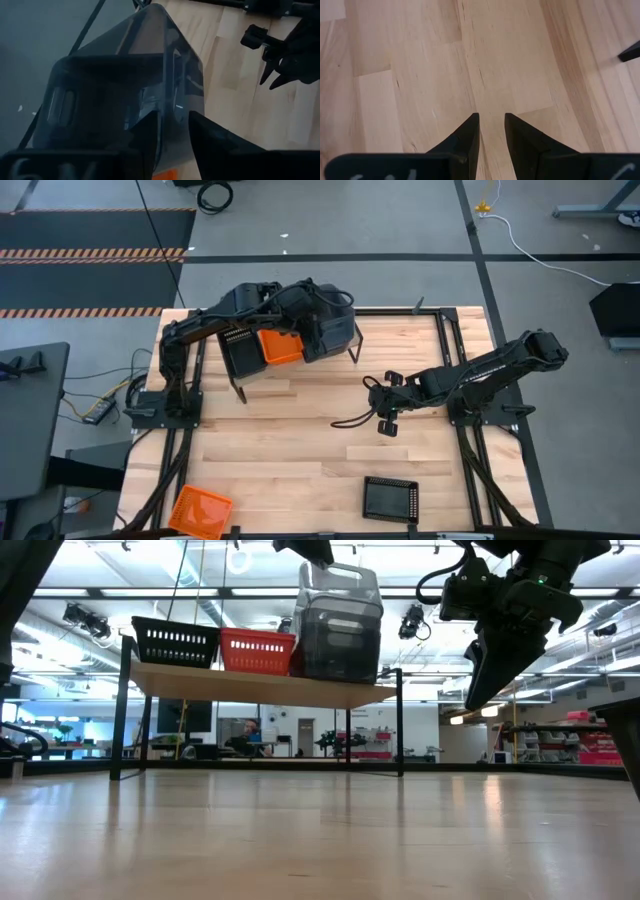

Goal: Stack baskets on shelf by color
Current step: Stack the black bin on top of the other black bin on the shelf, then stack the black basket on top of the other black basket on the shelf

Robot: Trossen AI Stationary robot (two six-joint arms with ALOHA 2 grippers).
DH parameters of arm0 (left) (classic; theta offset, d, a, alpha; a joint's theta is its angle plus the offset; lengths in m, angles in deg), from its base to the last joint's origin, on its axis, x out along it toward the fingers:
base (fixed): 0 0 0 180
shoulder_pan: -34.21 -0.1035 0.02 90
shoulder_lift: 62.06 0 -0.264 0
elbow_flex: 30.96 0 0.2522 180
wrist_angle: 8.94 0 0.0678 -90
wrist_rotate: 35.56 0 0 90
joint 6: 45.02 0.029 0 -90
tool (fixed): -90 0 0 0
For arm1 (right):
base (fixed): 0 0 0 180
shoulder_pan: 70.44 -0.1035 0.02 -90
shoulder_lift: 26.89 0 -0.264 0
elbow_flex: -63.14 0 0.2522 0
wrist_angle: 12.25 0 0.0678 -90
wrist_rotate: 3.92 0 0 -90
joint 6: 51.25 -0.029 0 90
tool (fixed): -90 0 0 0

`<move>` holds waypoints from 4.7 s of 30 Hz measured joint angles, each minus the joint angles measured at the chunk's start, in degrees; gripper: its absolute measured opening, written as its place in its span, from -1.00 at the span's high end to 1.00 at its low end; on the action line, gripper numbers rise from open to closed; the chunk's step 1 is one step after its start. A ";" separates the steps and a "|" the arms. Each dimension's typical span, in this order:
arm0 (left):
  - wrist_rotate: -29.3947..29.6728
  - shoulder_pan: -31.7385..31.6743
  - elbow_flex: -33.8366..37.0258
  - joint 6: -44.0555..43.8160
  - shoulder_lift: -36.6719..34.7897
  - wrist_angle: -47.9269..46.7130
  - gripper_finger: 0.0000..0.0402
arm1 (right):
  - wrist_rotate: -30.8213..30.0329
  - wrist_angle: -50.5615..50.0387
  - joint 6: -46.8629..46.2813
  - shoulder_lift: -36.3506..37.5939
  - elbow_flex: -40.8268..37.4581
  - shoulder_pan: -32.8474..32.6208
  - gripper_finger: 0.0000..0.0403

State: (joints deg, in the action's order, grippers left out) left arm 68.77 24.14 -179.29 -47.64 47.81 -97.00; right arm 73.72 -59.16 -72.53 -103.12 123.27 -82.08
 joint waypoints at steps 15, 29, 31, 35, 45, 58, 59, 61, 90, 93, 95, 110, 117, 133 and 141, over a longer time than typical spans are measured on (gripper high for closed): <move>2.54 1.33 0.02 4.76 1.57 0.64 0.94 | 0.00 0.05 0.44 0.00 0.00 0.02 0.51; 2.38 1.29 0.02 2.86 1.55 0.85 0.74 | 0.00 0.04 1.53 0.00 0.00 0.02 0.51; 2.38 1.29 0.01 2.85 1.83 0.89 0.72 | 0.00 0.04 1.57 0.00 0.00 0.02 0.51; 2.51 1.31 -0.08 2.54 3.03 0.79 0.68 | 0.00 0.04 1.95 0.02 0.00 0.02 0.51; 2.21 1.33 0.07 2.28 5.22 -0.93 0.66 | -0.09 0.36 3.48 0.04 0.02 0.02 0.51; 1.04 1.29 -0.06 1.75 6.10 -0.84 0.70 | -0.20 0.48 5.60 0.04 0.02 0.09 0.51; 1.01 1.29 -0.09 1.73 6.37 -0.65 0.68 | -0.22 0.50 5.84 0.04 0.02 0.09 0.51; 0.84 1.21 0.04 1.75 6.88 -1.10 0.64 | -0.22 0.46 6.05 0.04 0.02 0.09 0.51; 4.09 9.89 -0.46 -2.52 1.99 -1.07 0.60 | -4.48 0.09 14.47 0.02 0.02 2.30 0.51; 4.07 14.00 -0.45 -5.07 1.99 -4.15 0.60 | -4.48 0.30 17.10 0.02 0.02 2.32 0.51; 4.09 16.79 0.59 -7.55 2.12 -5.53 0.60 | -4.16 1.23 19.00 0.02 0.02 2.32 0.51; 9.94 35.02 24.82 -13.91 2.23 7.76 0.60 | 7.92 3.08 19.87 0.01 0.02 -0.91 0.51; 10.14 37.54 35.62 -10.27 1.85 24.23 0.65 | 7.97 12.14 26.75 -2.67 0.02 -3.42 0.51; 0.65 38.38 55.60 -9.75 1.60 57.31 0.76 | 8.50 11.36 23.41 -10.51 5.69 -11.86 0.51; -0.80 40.55 60.17 -13.80 1.62 70.21 0.76 | 7.87 4.30 23.32 -13.04 18.14 -22.36 0.51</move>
State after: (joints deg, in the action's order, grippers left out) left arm 67.97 64.69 -119.12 -61.44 49.42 -26.79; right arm 81.59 -54.85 -49.21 -116.16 141.41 -104.44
